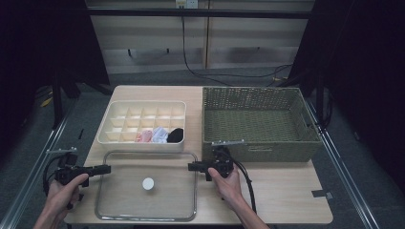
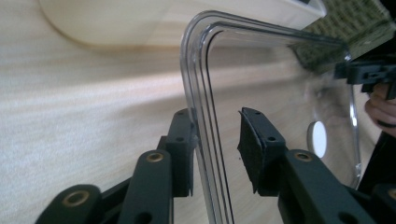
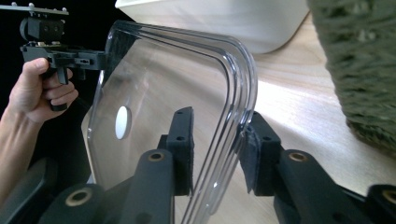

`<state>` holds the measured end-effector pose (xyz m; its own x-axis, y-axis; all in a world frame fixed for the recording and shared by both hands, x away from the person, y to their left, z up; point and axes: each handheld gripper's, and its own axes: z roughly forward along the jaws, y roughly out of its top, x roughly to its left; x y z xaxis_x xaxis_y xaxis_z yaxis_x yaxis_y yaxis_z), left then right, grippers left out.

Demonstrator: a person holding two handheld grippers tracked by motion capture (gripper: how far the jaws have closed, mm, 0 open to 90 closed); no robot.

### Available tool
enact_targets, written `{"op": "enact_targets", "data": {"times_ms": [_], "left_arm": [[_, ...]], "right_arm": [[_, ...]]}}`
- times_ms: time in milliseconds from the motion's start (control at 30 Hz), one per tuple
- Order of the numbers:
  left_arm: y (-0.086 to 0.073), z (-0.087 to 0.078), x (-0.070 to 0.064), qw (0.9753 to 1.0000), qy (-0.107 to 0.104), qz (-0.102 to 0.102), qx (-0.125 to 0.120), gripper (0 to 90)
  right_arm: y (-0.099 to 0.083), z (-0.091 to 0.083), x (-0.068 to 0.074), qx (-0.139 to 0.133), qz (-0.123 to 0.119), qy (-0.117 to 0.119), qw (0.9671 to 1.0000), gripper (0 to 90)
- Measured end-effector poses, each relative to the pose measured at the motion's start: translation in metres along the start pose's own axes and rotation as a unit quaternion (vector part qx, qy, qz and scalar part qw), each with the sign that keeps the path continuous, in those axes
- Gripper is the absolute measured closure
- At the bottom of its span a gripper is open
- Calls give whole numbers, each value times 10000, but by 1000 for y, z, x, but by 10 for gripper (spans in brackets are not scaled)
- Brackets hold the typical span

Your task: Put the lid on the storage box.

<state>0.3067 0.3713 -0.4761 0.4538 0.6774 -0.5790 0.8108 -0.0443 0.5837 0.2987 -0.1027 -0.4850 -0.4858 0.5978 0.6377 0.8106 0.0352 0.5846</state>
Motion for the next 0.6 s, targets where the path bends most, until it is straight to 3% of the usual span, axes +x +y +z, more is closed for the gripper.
{"op": "enact_targets", "data": {"times_ms": [300,600], "left_arm": [[12,-11,-10,9998,61,134,-107,690],[23,-22,-18,9994,67,249,-245,722]], "right_arm": [[8,-6,6,-202,133,189,9995,715],[23,-14,17,-416,28,188,9990,743]]}}
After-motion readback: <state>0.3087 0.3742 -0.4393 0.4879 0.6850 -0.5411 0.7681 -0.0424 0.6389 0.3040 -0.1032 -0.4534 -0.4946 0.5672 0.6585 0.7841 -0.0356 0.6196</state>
